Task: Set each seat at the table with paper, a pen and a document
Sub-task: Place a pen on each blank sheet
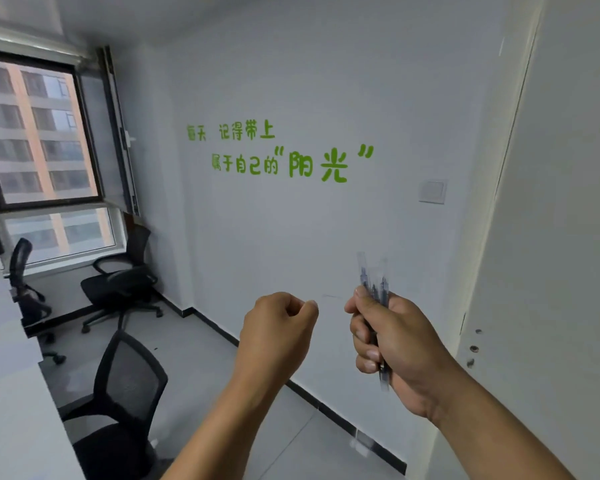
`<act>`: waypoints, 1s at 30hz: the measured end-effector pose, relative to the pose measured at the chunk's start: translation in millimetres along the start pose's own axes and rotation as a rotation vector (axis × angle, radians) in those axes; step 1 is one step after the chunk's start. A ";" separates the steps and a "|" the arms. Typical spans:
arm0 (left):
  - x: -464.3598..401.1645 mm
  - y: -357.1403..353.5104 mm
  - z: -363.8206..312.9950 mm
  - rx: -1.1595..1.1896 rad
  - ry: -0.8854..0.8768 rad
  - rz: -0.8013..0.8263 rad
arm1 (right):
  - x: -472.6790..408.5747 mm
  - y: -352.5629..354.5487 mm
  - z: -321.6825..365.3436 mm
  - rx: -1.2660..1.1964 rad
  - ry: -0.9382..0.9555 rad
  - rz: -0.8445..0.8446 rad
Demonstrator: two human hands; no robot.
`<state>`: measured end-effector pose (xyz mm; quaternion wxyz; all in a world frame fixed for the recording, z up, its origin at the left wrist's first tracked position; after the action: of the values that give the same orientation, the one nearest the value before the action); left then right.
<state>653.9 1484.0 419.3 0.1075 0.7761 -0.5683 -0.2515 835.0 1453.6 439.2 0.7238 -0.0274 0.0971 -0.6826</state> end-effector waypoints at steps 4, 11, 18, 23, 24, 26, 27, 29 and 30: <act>-75.0 -10.7 21.7 -0.019 0.037 -0.017 | -84.6 -15.6 -5.3 0.024 -0.028 0.045; -182.6 1.5 38.8 -0.111 0.038 -0.134 | -208.8 -47.1 -15.3 -0.018 -0.053 0.146; -281.2 8.8 84.1 -0.180 0.137 -0.260 | -338.9 -93.2 -55.6 -0.076 -0.108 0.341; -358.2 9.7 111.5 -0.226 0.203 -0.382 | -442.7 -126.3 -79.2 -0.095 -0.124 0.491; -374.4 12.5 117.4 -0.241 0.226 -0.422 | -466.6 -138.6 -84.2 -0.094 -0.135 0.534; -393.1 16.9 124.4 -0.259 0.249 -0.462 | -497.4 -159.3 -89.9 -0.098 -0.148 0.603; -404.6 24.0 131.5 -0.273 0.259 -0.499 | -514.0 -178.4 -93.9 -0.097 -0.159 0.662; -422.5 35.3 140.5 -0.307 0.281 -0.561 | -539.3 -206.4 -100.6 -0.086 -0.178 0.740; -431.4 44.6 146.9 -0.323 0.297 -0.595 | -551.8 -223.7 -103.3 -0.089 -0.185 0.781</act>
<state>443.4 1890.5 430.2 0.2323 0.9084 -0.2490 -0.2427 569.5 1996.5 433.4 0.9325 -0.0811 0.0640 -0.3460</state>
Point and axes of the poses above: each hand's wrist, its own x-axis away from the middle knuckle, its own y-axis out of the back of the hand, z = x × y, the point moved 5 cm from there along -x, towards the middle knuckle, and after that the axes turned 6 degrees about -x, right-handed, at the moved point
